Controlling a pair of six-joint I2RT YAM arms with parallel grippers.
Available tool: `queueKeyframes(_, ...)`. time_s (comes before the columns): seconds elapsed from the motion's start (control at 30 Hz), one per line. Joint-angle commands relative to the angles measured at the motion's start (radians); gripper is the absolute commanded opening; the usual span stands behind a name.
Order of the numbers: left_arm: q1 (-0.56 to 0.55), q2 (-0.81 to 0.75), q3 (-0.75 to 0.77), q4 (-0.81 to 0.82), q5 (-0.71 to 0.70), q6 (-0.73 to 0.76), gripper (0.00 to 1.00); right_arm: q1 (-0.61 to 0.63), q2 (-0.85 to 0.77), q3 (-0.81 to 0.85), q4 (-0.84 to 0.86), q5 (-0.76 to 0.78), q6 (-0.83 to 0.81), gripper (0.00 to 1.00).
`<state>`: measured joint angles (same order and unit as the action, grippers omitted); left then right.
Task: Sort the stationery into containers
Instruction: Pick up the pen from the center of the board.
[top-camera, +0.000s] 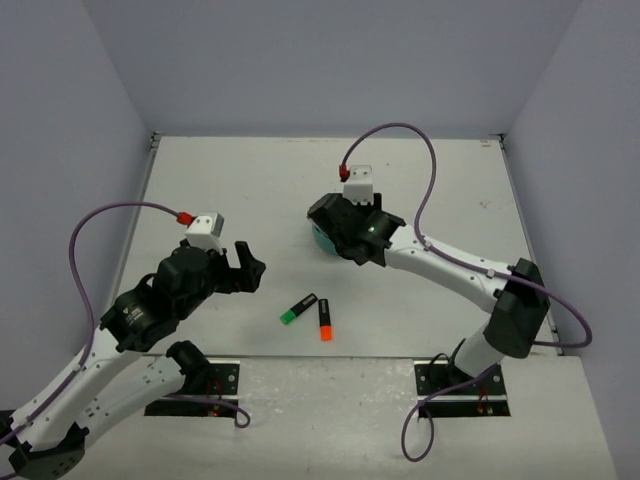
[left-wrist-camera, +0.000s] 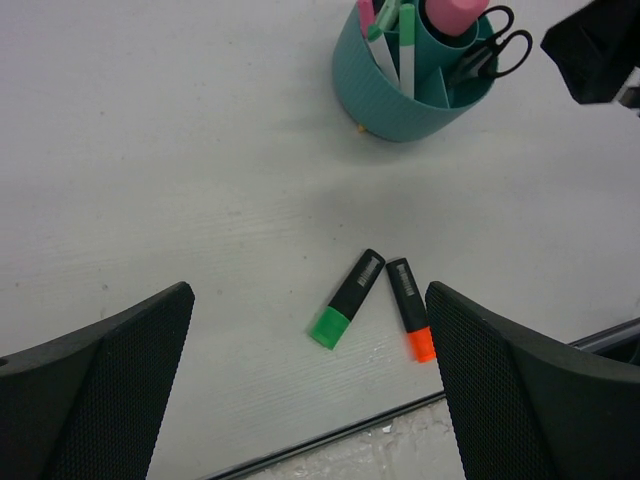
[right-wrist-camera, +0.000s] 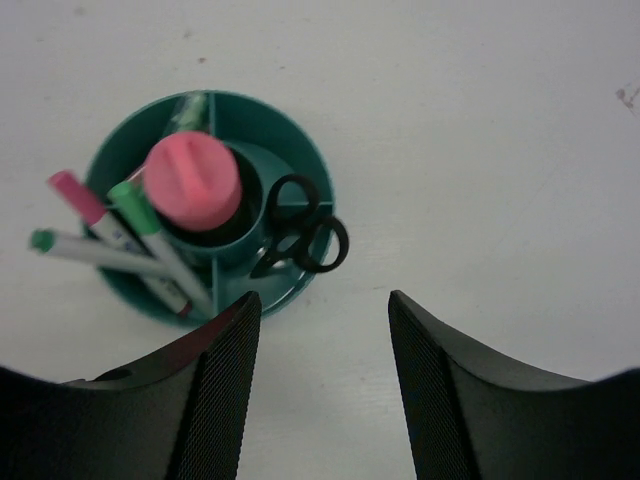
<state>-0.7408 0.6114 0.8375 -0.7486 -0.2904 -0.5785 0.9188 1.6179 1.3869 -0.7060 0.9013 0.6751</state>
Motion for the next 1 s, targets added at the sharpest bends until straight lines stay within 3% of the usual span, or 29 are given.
queueKeyframes(0.0,0.03,0.005,-0.002,0.017,0.005,0.035,1.0,0.103,-0.124,0.014,-0.077,0.005,0.078,0.58)
queueKeyframes(0.1,0.039,0.005,-0.002,0.017,0.005,0.035,1.0,0.141,-0.15,-0.023,-0.056,-0.135,0.054,0.57)
queueKeyframes(0.2,0.05,0.008,-0.002,0.017,0.002,0.035,1.0,0.167,-0.142,-0.103,0.001,-0.381,0.044,0.55)
queueKeyframes(0.43,0.074,0.014,-0.002,0.024,0.025,0.045,1.0,0.3,0.013,-0.111,-0.066,-0.49,0.2,0.5)
queueKeyframes(0.6,0.075,0.005,-0.005,0.025,0.027,0.045,1.0,0.305,0.096,-0.172,0.008,-0.591,0.214,0.45)
queueKeyframes(0.97,0.073,0.0,-0.006,0.028,0.034,0.046,1.0,0.307,0.164,-0.25,0.053,-0.655,0.252,0.46)
